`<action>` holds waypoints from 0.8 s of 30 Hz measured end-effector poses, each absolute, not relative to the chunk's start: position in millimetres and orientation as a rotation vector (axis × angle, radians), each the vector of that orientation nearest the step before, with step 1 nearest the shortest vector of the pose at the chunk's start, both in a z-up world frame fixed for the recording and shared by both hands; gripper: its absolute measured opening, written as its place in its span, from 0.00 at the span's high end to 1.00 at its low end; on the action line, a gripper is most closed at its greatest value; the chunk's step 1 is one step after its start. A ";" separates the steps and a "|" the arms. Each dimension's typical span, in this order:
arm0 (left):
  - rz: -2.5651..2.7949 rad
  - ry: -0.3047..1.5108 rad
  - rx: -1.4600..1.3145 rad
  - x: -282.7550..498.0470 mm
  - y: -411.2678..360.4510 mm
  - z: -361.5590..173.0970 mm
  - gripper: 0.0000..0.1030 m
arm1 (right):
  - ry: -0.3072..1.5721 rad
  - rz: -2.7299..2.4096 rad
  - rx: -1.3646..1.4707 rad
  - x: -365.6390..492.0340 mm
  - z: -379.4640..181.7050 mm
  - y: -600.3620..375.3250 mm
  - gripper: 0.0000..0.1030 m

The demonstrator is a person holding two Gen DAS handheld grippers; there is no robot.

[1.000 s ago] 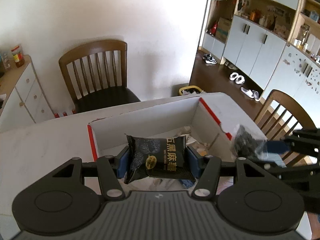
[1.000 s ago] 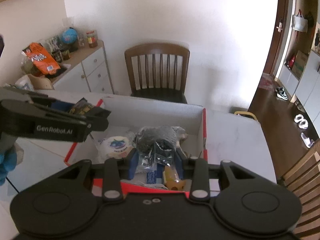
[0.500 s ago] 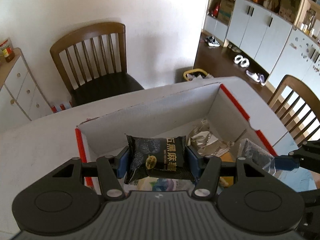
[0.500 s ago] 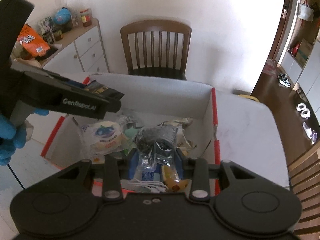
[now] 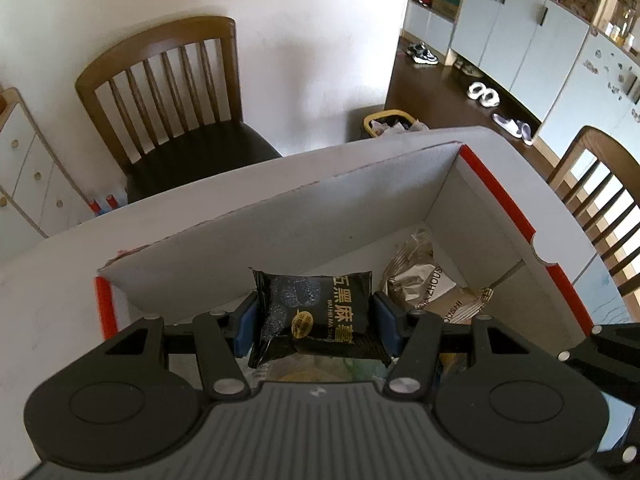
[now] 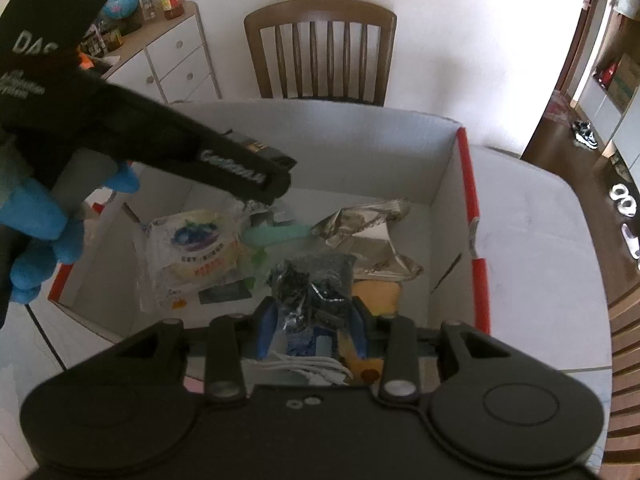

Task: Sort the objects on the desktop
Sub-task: 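Lower both packets into the box and open both grippers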

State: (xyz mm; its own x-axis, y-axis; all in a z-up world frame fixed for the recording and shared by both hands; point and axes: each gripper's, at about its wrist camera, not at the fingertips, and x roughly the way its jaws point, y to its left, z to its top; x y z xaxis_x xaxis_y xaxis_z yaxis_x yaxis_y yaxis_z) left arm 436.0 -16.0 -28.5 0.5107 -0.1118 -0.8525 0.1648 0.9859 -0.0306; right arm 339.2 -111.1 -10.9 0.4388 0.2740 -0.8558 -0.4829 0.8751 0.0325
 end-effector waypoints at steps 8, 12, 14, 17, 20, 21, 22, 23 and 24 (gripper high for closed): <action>-0.182 1.050 0.091 443.3 -24.3 -45.2 0.43 | 1.041 0.486 -0.242 341.0 -19.6 -105.5 0.64; -0.182 1.064 0.093 445.6 -24.6 -53.2 0.43 | 1.054 0.483 -0.243 340.8 -25.7 -105.8 0.64; -0.181 1.074 0.090 446.3 -24.2 -57.0 0.43 | 1.058 0.481 -0.243 340.8 -27.3 -106.2 0.64; -0.183 1.081 0.079 446.3 -22.9 -60.7 0.43 | 1.059 0.482 -0.235 341.1 -27.0 -107.1 0.63; -0.184 1.092 0.076 448.0 -22.3 -63.6 0.43 | 1.057 0.482 -0.241 343.5 -29.3 -105.5 0.62; -0.182 1.096 0.070 448.7 -22.0 -64.2 0.43 | 1.059 0.482 -0.240 343.8 -29.4 -105.2 0.62; -0.179 1.099 0.064 449.2 -21.2 -65.0 0.43 | 1.060 0.482 -0.238 344.1 -29.7 -104.9 0.62; -0.178 1.100 0.060 449.6 -20.3 -65.5 0.42 | 1.060 0.481 -0.241 344.0 -30.0 -104.7 0.62; -0.177 1.102 0.057 449.8 -21.0 -65.8 0.41 | 1.060 0.482 -0.241 344.1 -29.8 -104.8 0.61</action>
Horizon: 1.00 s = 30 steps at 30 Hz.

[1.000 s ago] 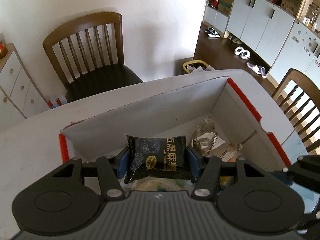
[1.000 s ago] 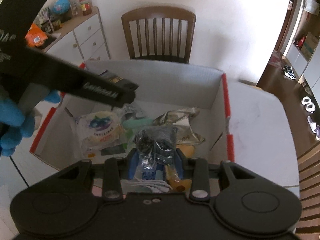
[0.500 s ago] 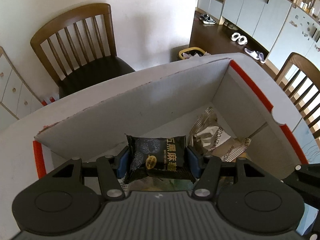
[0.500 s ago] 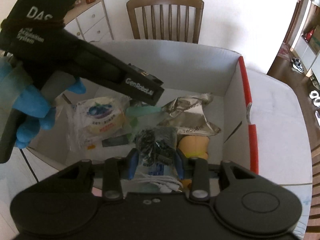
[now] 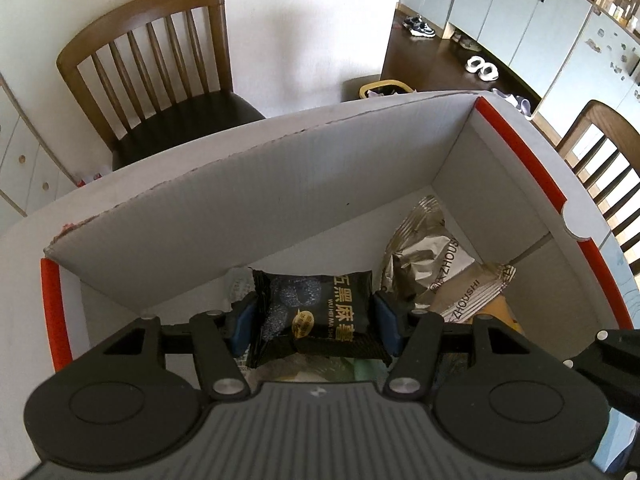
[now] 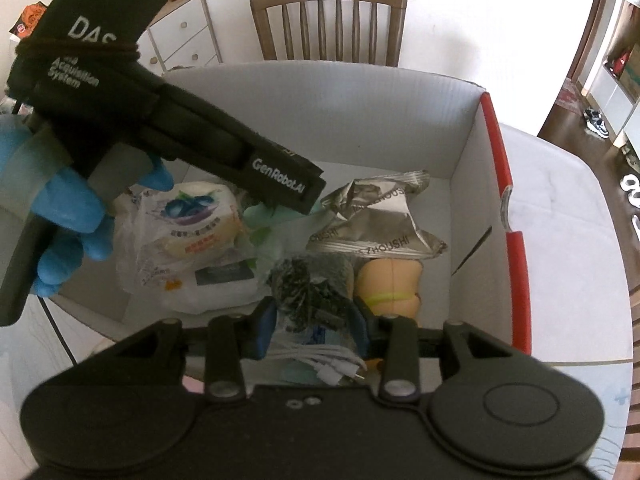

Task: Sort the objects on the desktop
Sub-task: 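Lower both packets into the box and open both grippers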

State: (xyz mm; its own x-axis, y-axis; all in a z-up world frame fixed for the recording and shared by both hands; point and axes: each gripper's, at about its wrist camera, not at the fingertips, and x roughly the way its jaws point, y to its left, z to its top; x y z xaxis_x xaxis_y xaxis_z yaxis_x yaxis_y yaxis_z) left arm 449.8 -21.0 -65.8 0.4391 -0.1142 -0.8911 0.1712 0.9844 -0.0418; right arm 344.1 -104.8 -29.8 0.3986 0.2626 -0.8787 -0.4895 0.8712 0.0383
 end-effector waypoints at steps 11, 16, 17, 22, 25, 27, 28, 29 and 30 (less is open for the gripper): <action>-0.153 1.096 0.029 449.8 -15.6 -61.1 0.24 | 1.058 0.465 -0.208 344.3 -31.0 -110.1 0.50; -0.145 1.079 0.021 447.3 -12.4 -52.8 0.24 | 1.038 0.471 -0.219 337.9 -19.2 -111.0 0.44; -0.147 1.078 0.021 446.2 -12.4 -51.1 0.24 | 1.034 0.473 -0.218 336.8 -16.9 -111.1 0.44; -0.153 1.064 0.028 437.0 -15.4 -38.4 0.24 | 1.017 0.473 -0.215 330.1 -3.0 -112.2 0.44; -0.155 1.046 0.031 428.8 -16.0 -27.4 0.24 | 1.004 0.472 -0.214 324.8 5.7 -113.4 0.44; -0.157 1.036 0.029 422.7 -16.2 -20.3 0.24 | 0.995 0.472 -0.213 321.0 11.9 -114.5 0.44; -0.158 1.029 0.029 419.0 -16.3 -16.1 0.24 | 0.990 0.472 -0.213 319.3 14.8 -115.1 0.44; -0.161 1.022 0.028 415.0 -16.5 -12.0 0.24 | 0.987 0.472 -0.213 317.6 17.3 -115.6 0.44; -0.161 1.017 0.025 412.1 -17.1 -8.2 0.24 | 0.981 0.474 -0.212 315.0 21.2 -116.5 0.44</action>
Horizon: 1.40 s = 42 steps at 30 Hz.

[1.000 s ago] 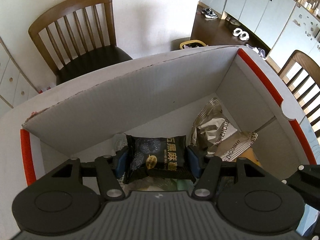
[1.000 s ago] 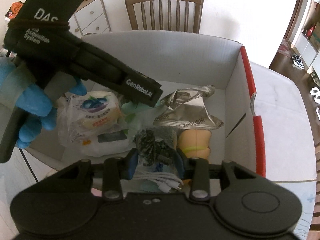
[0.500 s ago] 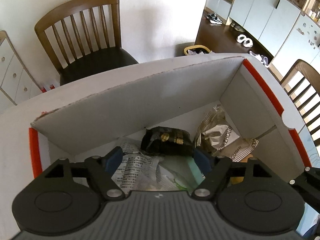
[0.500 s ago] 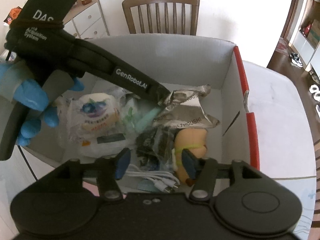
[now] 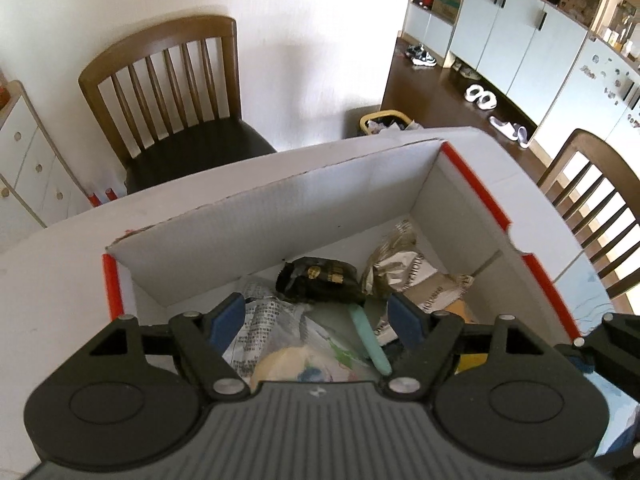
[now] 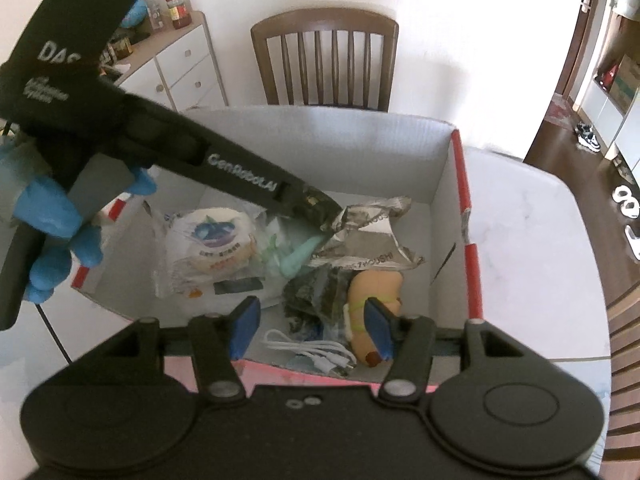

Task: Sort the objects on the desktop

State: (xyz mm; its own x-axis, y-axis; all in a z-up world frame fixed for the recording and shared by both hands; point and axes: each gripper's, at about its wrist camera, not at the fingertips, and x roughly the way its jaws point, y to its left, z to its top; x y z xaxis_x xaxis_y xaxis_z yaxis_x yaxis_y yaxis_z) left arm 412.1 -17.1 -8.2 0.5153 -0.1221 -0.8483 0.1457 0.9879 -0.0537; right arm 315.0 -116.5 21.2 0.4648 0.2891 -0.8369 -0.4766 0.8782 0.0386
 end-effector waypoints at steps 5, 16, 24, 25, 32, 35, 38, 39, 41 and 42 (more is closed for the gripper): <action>-0.164 0.986 0.016 389.5 -18.2 9.8 0.24 | 0.955 0.480 -0.216 302.1 36.5 -120.9 0.44; -0.176 0.913 0.019 332.1 -20.2 38.4 0.24 | 0.916 0.495 -0.205 277.0 58.7 -133.2 0.42; -0.163 0.862 0.013 294.8 -11.5 46.0 0.24 | 0.898 0.498 -0.199 261.9 65.0 -140.2 0.40; -0.162 0.858 0.009 290.4 -10.5 47.3 0.24 | 0.895 0.499 -0.200 259.9 65.8 -140.5 0.40; -0.158 0.815 -0.018 255.9 -5.0 54.0 0.20 | 0.863 0.507 -0.210 243.8 74.4 -142.4 0.35; -0.155 0.800 -0.042 242.2 -3.9 53.9 0.18 | 0.852 0.512 -0.202 236.3 76.8 -143.4 0.33; -0.154 0.787 -0.064 229.6 -3.1 53.2 0.13 | 0.846 0.515 -0.191 229.7 78.2 -145.7 0.31; -0.154 0.778 -0.063 224.7 -4.2 52.8 0.09 | 0.842 0.515 -0.190 226.8 78.5 -146.5 0.31; -0.154 0.762 -0.051 215.4 -6.2 51.8 0.03 | 0.838 0.516 -0.188 222.1 78.2 -148.5 0.29; -0.151 0.755 -0.049 211.1 -7.1 51.0 0.02 | 0.835 0.517 -0.187 218.8 78.5 -148.8 0.29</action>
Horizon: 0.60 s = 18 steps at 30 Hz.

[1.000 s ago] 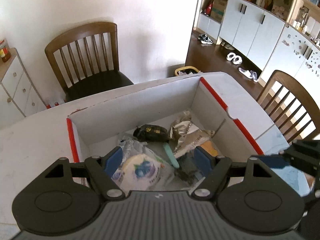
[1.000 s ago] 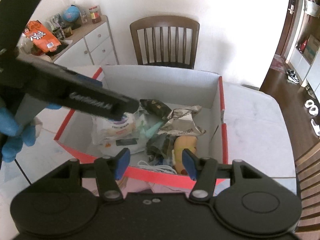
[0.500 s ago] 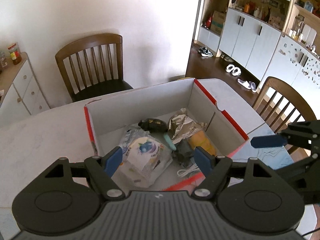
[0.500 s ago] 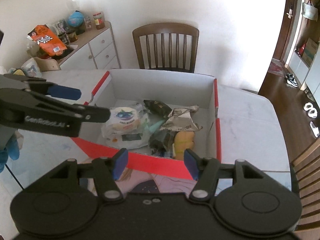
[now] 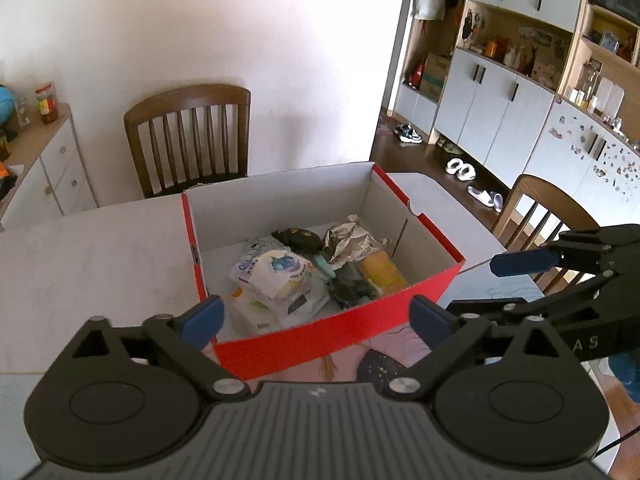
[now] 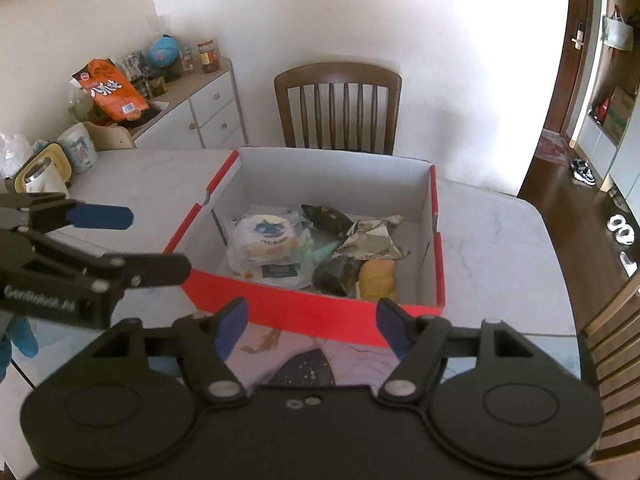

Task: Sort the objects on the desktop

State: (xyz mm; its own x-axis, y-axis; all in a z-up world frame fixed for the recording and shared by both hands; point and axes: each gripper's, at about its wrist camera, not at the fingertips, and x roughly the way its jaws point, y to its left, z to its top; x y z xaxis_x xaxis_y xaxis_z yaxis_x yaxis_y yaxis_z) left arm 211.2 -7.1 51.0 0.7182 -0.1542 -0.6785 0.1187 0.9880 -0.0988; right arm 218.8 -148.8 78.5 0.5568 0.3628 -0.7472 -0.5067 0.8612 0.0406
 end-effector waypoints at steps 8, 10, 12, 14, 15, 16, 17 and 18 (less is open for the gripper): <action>-0.156 0.739 -0.094 183.2 -10.1 42.6 0.00 | 0.818 0.519 -0.142 195.7 76.3 -160.7 0.20; -0.151 0.731 -0.100 178.5 -10.2 39.7 0.00 | 0.817 0.519 -0.131 192.5 74.6 -164.1 0.19; -0.144 0.722 -0.098 172.4 -10.3 37.0 0.00 | 0.820 0.517 -0.123 190.2 73.0 -166.4 0.17; -0.140 0.715 -0.104 167.4 -9.6 35.1 0.00 | 0.809 0.512 -0.127 186.1 72.2 -167.7 0.16; -0.136 0.712 -0.109 165.3 -8.9 34.4 0.00 | 0.805 0.512 -0.128 184.0 71.8 -168.3 0.16; -0.135 0.707 -0.113 163.4 -8.1 34.0 0.00 | 0.800 0.512 -0.129 181.5 71.6 -168.7 0.16; -0.136 0.699 -0.116 161.1 -7.6 33.9 0.00 | 0.793 0.512 -0.128 179.5 71.6 -169.5 0.16; -0.136 0.690 -0.115 158.2 -7.5 33.5 0.00 | 0.783 0.514 -0.128 176.6 71.9 -170.1 0.15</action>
